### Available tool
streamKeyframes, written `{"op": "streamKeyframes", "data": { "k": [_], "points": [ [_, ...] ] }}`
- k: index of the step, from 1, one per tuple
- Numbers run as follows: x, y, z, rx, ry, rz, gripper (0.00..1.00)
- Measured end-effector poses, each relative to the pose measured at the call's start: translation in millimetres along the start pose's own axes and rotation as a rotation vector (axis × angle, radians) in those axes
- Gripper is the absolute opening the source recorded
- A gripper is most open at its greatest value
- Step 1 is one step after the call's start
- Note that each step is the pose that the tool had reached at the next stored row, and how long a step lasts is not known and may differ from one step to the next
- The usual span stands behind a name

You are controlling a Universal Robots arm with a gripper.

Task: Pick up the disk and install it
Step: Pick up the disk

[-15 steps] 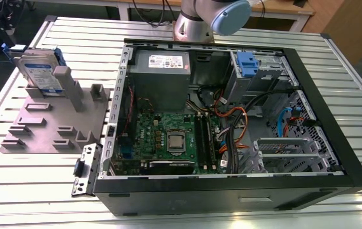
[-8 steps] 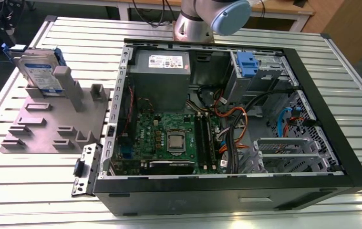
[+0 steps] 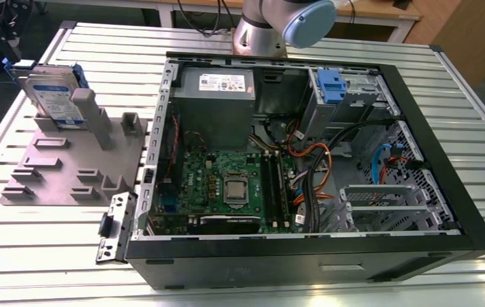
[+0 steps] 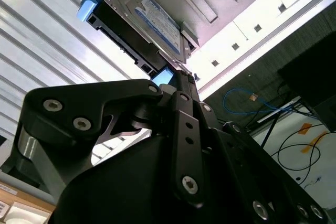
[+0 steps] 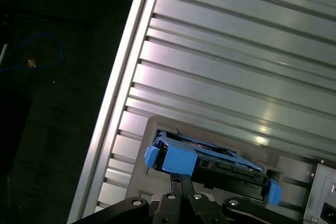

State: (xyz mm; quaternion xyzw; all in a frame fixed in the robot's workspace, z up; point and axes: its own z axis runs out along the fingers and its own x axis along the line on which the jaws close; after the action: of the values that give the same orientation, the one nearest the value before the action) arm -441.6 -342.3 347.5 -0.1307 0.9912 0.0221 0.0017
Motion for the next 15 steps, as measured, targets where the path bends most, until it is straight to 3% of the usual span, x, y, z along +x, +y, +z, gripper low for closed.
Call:
{"op": "streamKeyframes", "data": {
  "k": [6, 15],
  "points": [
    [0.0, 0.0, 0.1, -0.0002, 0.0010, -0.024, 0.11],
    [0.0, 0.0, 0.0, -0.0015, 0.0071, -0.162, 0.11]
  ]
}}
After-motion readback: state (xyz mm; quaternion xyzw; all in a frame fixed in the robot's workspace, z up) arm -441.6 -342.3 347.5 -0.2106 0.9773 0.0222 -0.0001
